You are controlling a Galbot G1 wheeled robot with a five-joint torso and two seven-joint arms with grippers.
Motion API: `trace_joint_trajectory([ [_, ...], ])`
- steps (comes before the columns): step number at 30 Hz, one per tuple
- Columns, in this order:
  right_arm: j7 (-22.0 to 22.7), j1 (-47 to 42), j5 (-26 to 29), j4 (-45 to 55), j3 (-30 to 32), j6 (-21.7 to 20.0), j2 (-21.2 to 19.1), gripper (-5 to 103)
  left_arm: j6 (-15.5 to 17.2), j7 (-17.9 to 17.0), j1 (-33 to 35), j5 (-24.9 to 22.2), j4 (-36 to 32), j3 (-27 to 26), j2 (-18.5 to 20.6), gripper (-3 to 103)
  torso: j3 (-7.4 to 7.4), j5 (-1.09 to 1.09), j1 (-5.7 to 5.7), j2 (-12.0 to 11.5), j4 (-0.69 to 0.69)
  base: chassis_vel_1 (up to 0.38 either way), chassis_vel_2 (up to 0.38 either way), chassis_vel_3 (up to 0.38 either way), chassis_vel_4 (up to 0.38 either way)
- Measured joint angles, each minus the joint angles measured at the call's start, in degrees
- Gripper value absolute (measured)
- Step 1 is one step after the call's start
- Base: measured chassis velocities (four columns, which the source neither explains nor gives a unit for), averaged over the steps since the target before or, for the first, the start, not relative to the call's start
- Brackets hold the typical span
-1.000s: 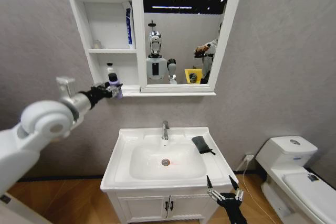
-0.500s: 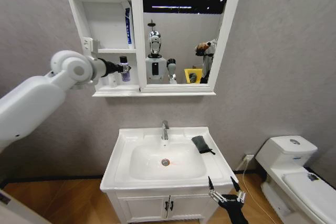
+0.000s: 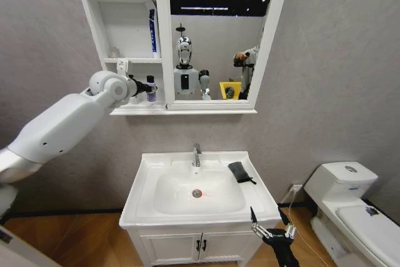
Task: Move facial cleanser and shampoo from washbasin to cabinet, then wipe washbasin with towel.
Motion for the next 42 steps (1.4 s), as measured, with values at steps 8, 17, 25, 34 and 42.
trace_joint_trajectory([
  [8, -0.04, 0.02, 0.02, -0.51, 0.04, -0.05, -0.11, 100, -0.74, 0.19, 2.12, 0.78, 3.12, -1.69, -2.41, 45, -0.01, 0.01, -0.01, 0.01, 0.0, 0.0, 0.0, 0.0, 0.0],
  [17, -0.13, -0.01, -0.35, -0.75, -0.67, -0.04, 0.25, 100, -0.85, -0.77, 5.93, 0.27, -4.09, -4.7, 2.85, 83, -0.01, 0.0, 0.0, 0.0, 0.01, 0.0, 0.0, 0.0, 0.0],
  [25, -0.2, 0.0, -0.69, -0.88, -1.33, -0.1, 0.47, 100, -5.06, 0.91, 19.97, -0.85, -24.07, -15.45, 13.32, 99, -0.01, -0.01, -0.01, 0.0, 0.0, 0.0, 0.0, 0.0, 0.0],
  [34, -0.24, -0.59, -1.44, -0.26, -2.33, -0.08, 0.67, 100, -9.06, 1.14, 61.96, 16.09, -44.75, -40.46, 21.88, 100, -0.01, -0.06, -0.02, 0.01, 0.04, 0.0, 0.0, 0.0, 0.0],
  [42, 0.64, -1.69, -3.7, 2.95, -1.57, -0.23, 0.45, 100, -20.62, 4.09, 102.45, 36.86, -51.26, -65.96, 9.62, 100, -0.01, 0.03, -0.02, 0.02, -0.01, 0.0, 0.0, 0.0, 0.0],
])
